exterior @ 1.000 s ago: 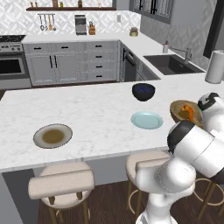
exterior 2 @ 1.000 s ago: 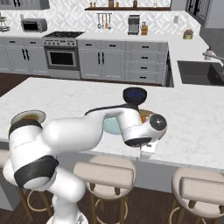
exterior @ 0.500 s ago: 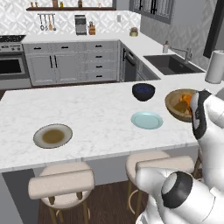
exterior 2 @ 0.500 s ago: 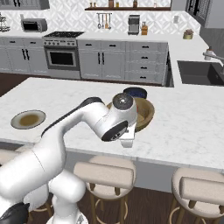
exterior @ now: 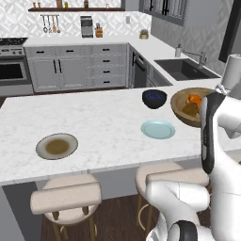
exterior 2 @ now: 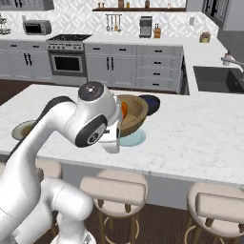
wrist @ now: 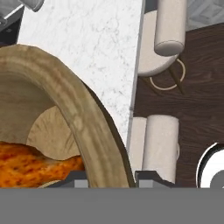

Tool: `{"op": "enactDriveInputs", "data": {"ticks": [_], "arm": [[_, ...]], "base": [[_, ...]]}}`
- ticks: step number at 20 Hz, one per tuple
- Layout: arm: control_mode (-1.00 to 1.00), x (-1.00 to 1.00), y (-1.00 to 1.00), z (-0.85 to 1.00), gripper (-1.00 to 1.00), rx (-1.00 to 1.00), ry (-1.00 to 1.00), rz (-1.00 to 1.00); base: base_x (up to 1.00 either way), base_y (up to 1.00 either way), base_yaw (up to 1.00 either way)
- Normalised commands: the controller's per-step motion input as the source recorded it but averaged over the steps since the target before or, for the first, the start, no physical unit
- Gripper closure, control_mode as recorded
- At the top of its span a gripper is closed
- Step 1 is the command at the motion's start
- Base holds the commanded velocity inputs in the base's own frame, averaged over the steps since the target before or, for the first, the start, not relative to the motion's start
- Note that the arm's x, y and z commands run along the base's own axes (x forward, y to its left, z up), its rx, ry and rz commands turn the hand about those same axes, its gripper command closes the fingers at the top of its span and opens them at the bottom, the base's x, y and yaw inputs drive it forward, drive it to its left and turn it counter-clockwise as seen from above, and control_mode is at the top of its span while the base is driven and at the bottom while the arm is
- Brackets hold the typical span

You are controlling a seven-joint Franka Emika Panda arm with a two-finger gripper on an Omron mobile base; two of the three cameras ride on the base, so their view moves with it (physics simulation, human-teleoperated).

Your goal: Pick the chicken drumstick and avocado from their plates and place them in the bowl. Then put the bowl in the fridge.

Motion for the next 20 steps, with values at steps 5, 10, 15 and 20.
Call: {"op": "enactDriveInputs", "data": {"ticks": [5, 10, 15, 20], "arm": [[-1.0, -0.54, 0.8, 0.26, 1.0, 0.03, 0.07, 0.0], [-1.0, -0.53, 0.73, 0.0, 1.0, 0.03, -0.08, 0.0], [-1.0, -0.4, 0.46, 0.11, 1.0, 0.0, -0.06, 0.0], [1.0, -0.11, 0.04, 0.03, 1.0, 0.0, 0.0, 0.0]], "base": [[0.0, 0.0, 0.0], [0.0, 0.0, 0.0], [0.0, 0.0, 0.0], [-0.47, 0.03, 0.02]]}}
